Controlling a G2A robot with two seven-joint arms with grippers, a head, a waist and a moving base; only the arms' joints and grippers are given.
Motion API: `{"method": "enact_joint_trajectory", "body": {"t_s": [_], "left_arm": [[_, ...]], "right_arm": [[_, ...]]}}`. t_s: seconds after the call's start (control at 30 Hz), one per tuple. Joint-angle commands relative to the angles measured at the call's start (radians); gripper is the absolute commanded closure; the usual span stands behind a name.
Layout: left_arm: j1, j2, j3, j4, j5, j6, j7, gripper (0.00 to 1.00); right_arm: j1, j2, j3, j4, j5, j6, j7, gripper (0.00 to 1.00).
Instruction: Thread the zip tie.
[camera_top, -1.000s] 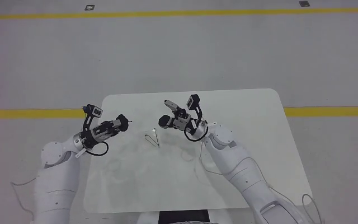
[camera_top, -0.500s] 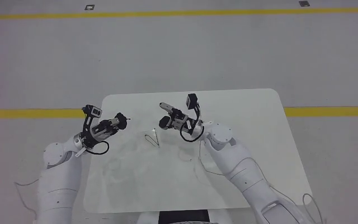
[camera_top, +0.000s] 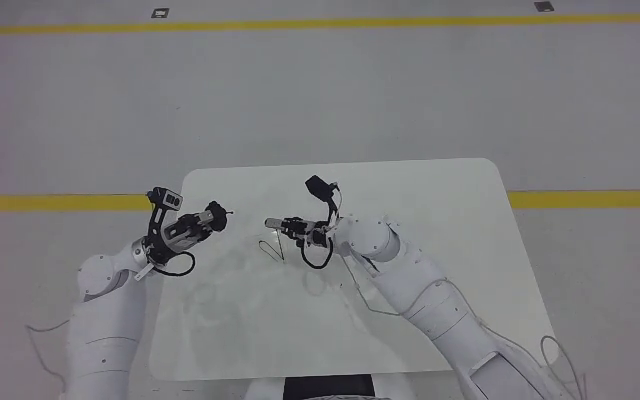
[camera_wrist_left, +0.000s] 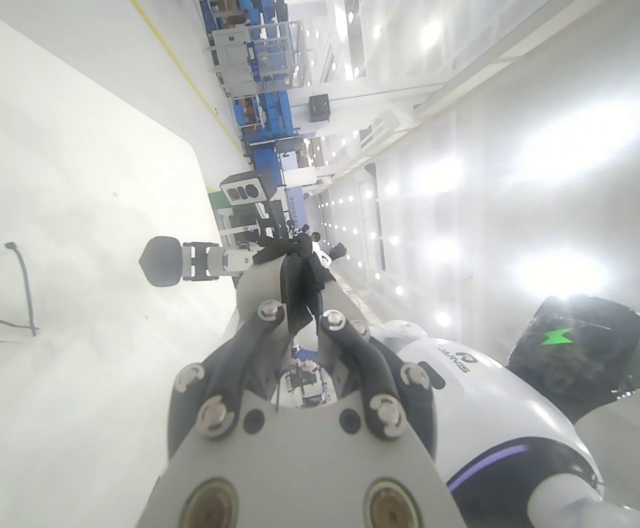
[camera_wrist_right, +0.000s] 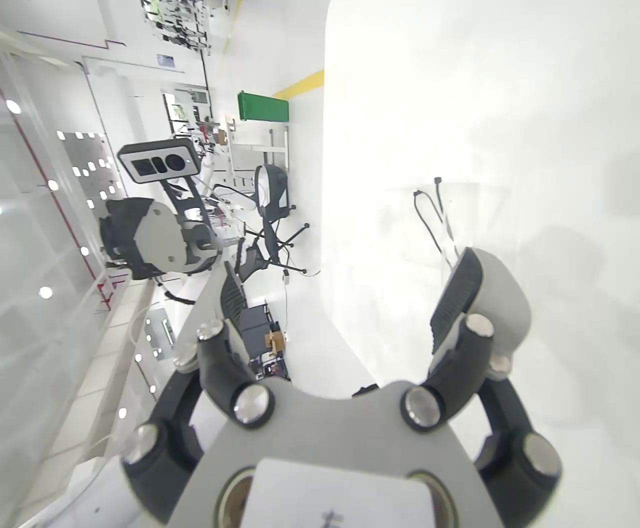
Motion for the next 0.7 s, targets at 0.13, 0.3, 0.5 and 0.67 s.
{"method": "enact_joint_trajectory", "body": {"t_s": [0.13, 0.3, 0.5, 0.67], "left_arm": [[0.014, 0.011, -0.009, -0.015, -0.04, 0.022, 0.011, 1.0], [0.012, 0.025, -0.008, 0.011, -0.08, 0.007, -0.002, 1.0], [0.007, 0.044, 0.024, 0.037, -0.144, -0.002, -0.002, 1.0], [0.007, 0.044, 0.024, 0.037, -0.144, -0.002, -0.002, 1.0]], "right_arm": [[0.0, 0.0, 0.001, 0.0, 0.009, -0.001, -0.001, 0.0], [0.0, 0.0, 0.001, 0.0, 0.009, -0.001, -0.001, 0.0], [0.0, 0.0, 0.001, 0.0, 0.009, -0.001, -0.001, 0.0], [0.033, -0.007, -0.081, -0.03, -0.139, 0.113, -0.007, 0.0]]}}
